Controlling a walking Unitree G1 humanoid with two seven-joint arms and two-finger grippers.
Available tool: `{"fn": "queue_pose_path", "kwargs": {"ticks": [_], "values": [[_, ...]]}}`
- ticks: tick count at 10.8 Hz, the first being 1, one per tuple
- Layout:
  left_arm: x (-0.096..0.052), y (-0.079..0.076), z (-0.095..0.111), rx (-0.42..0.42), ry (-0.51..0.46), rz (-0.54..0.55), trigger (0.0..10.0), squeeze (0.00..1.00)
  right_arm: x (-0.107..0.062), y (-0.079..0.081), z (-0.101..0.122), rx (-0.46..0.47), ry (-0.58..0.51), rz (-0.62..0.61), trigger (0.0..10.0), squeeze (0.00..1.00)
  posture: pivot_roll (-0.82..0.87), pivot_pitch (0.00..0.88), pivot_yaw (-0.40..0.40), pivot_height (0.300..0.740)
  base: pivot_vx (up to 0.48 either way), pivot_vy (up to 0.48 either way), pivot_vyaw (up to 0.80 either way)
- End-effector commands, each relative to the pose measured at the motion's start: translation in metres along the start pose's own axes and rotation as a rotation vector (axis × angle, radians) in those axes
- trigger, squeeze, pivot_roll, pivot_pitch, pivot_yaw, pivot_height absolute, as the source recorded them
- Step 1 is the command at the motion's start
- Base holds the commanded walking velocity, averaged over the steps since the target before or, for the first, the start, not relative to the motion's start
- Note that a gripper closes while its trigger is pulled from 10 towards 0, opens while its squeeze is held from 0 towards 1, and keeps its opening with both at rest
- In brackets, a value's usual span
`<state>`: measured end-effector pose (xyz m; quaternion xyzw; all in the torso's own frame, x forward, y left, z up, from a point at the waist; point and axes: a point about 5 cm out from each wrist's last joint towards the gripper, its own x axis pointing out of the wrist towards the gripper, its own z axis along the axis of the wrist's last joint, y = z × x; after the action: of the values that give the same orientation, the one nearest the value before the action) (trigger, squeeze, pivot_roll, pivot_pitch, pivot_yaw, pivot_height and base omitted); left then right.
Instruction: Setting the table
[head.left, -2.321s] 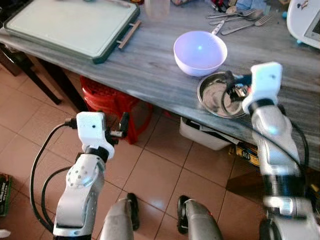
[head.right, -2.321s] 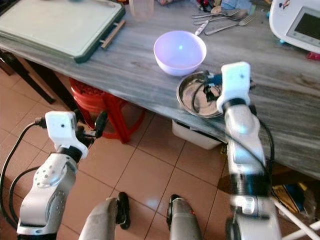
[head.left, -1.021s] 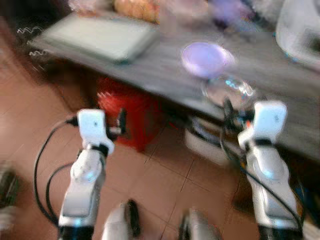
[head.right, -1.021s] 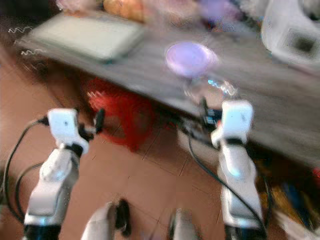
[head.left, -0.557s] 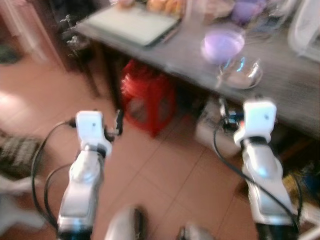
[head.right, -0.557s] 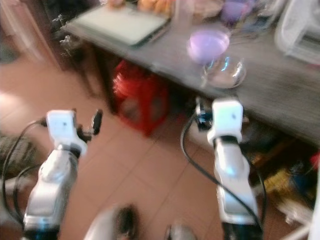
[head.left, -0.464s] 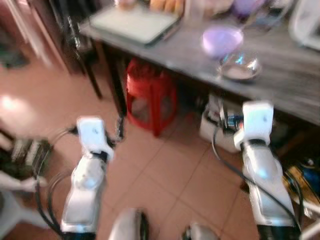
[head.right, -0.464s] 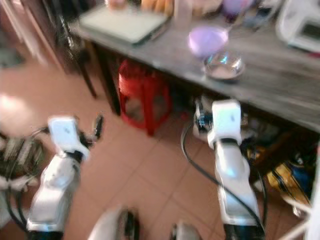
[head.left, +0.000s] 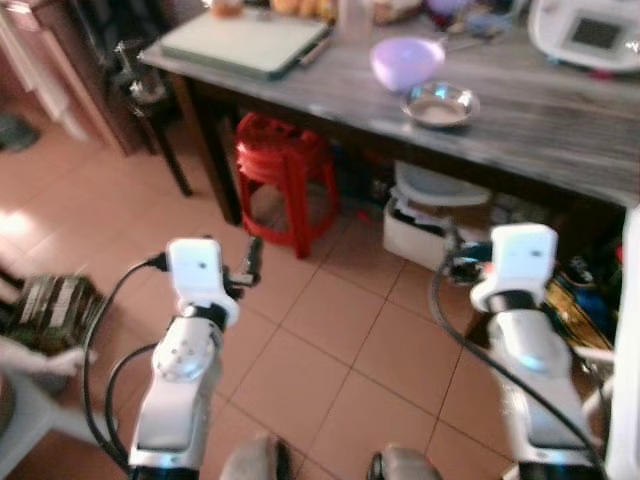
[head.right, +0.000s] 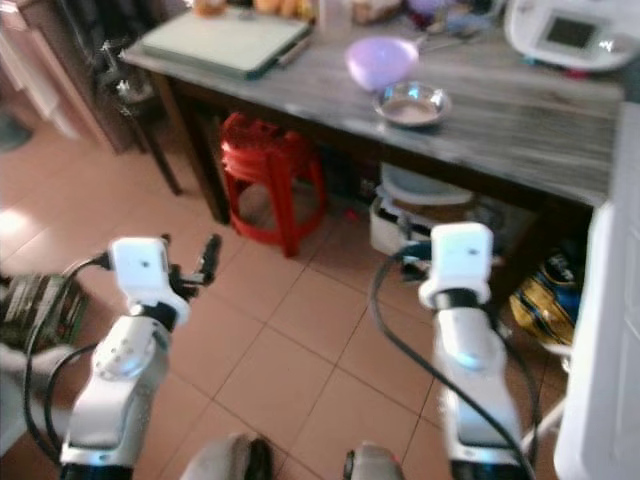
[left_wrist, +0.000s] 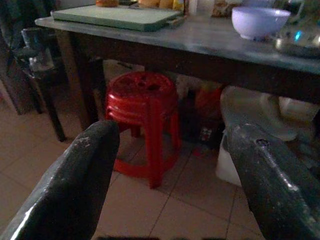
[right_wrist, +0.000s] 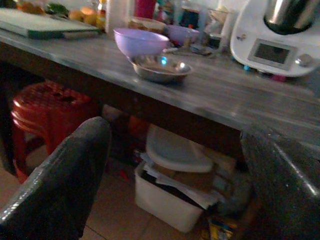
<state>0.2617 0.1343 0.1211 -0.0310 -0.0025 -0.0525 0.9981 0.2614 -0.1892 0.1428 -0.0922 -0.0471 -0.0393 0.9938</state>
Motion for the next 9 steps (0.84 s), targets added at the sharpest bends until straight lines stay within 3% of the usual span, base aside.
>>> {"fn": "queue_pose_path", "kwargs": {"ticks": [1,4,7,9], "values": [[-0.0005,0.0059,0.0031,0.001,-0.005,0.007,10.0,0.0,0.0026,0.0036,0.0013,0.022,0.003,0.016,10.0,0.0,-0.04,0.151,0.033,0.74,0.0,0.0,0.0],[-0.0019,0.0046,0.0045,-0.025,-0.007,-0.015,10.0,0.0,0.0048,0.0038,0.0033,0.031,0.0,0.033,10.0,0.0,-0.05,0.158,0.026,0.74,0.0,0.0,-0.8],[-0.0018,0.0053,0.0058,-0.03,-0.011,-0.019,10.0,0.0,0.0036,0.0062,0.0038,0.041,0.001,0.052,10.0,0.0,-0.05,0.158,0.021,0.74,0.0,-0.28,-0.8],[-0.0019,0.0056,0.0056,-0.026,-0.011,-0.019,10.0,0.0,0.0041,0.0065,0.0046,0.038,-0.004,0.061,10.0,0.0,-0.05,0.155,0.019,0.74,0.0,0.0,-0.8]]}}
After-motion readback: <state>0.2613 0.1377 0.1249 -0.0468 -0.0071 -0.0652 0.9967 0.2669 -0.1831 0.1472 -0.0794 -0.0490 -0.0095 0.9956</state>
